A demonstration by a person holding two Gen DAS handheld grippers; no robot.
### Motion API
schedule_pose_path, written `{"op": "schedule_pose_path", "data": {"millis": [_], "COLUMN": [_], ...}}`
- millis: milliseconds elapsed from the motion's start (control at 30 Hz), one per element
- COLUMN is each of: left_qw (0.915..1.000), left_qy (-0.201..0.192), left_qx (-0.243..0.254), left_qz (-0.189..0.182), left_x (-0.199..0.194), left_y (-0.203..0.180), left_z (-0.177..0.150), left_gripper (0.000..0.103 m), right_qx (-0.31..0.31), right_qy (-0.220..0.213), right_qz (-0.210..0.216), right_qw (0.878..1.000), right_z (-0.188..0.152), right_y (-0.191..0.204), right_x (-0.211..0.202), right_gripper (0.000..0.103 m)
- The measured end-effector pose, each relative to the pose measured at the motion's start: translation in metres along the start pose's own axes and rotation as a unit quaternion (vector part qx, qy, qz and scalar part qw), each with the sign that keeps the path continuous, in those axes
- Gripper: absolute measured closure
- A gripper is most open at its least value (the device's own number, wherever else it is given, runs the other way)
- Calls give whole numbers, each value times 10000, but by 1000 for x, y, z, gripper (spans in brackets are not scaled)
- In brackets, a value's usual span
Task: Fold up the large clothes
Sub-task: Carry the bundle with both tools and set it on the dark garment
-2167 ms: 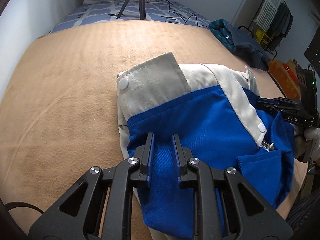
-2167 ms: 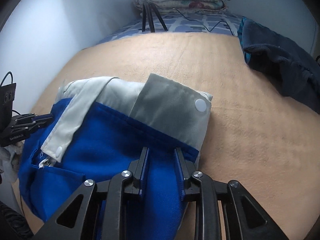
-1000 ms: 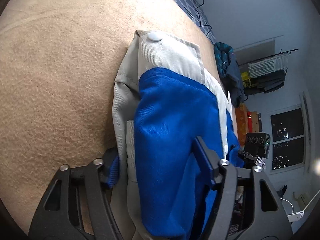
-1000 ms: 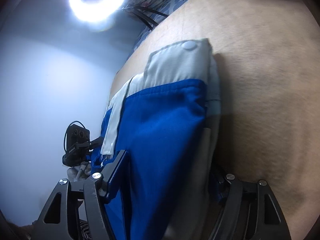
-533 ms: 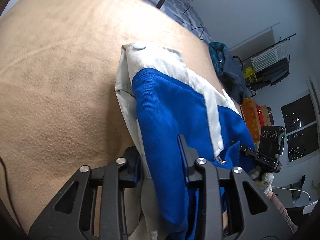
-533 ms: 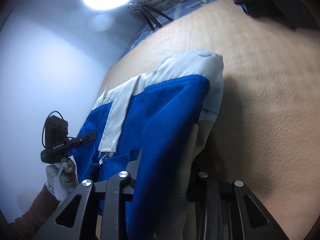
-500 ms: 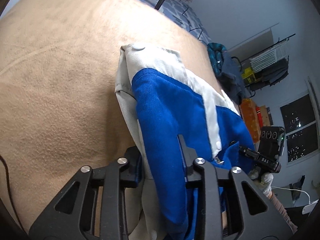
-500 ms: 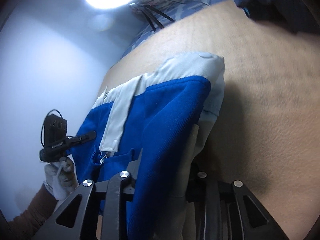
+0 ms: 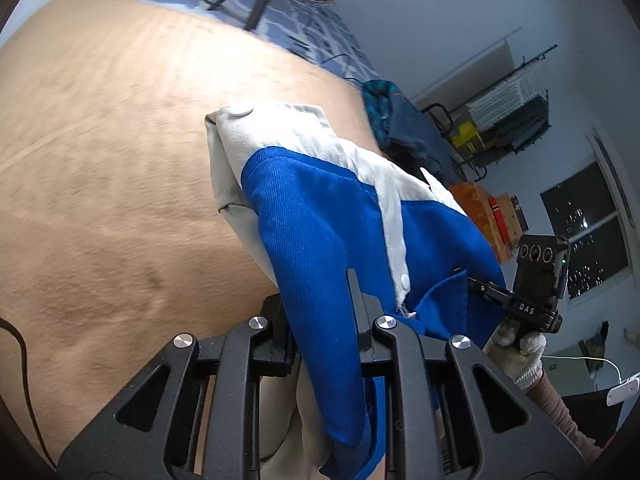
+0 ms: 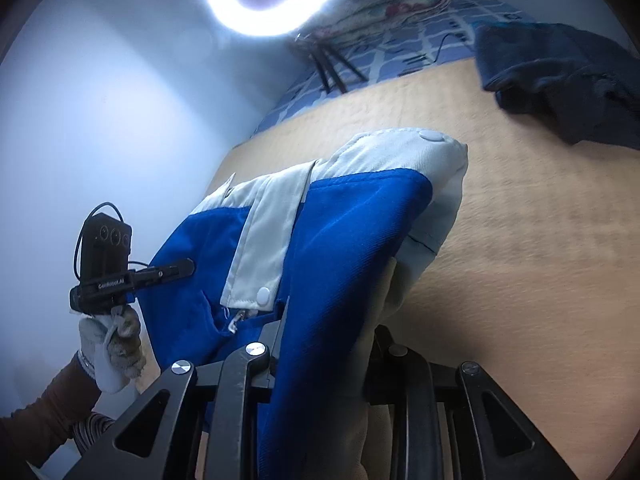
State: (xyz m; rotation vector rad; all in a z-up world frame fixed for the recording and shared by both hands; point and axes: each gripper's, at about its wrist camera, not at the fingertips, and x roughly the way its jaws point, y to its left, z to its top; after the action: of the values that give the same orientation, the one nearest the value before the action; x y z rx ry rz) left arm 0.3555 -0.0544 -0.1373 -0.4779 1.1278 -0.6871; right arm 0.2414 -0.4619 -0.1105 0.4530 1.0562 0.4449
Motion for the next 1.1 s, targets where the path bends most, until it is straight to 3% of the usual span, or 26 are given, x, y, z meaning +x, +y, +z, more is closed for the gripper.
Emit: {"op": "schedule_pose_path", "data": {"millis": [233, 533, 1100], "left_qw": [9992, 9944, 9850], "left_qy": [-40, -197, -325], "left_qx": [276, 650, 1177], "left_qz": [-280, -806, -1218], "left_x": [22, 74, 191], "left_y": [-39, -96, -179], "left_z": [23, 77, 203], "left_gripper": [86, 86, 86], "right_qx": [197, 277, 534], "right_qy": [-400, -925, -1880], "right_qz": [48, -50, -410], "right_qw": [9990, 9953, 9799], "right_z": [12, 52, 163], "right_y": [-27, -72, -174], "right_x": [-43, -96, -157], "right_gripper": [79, 80, 80]}}
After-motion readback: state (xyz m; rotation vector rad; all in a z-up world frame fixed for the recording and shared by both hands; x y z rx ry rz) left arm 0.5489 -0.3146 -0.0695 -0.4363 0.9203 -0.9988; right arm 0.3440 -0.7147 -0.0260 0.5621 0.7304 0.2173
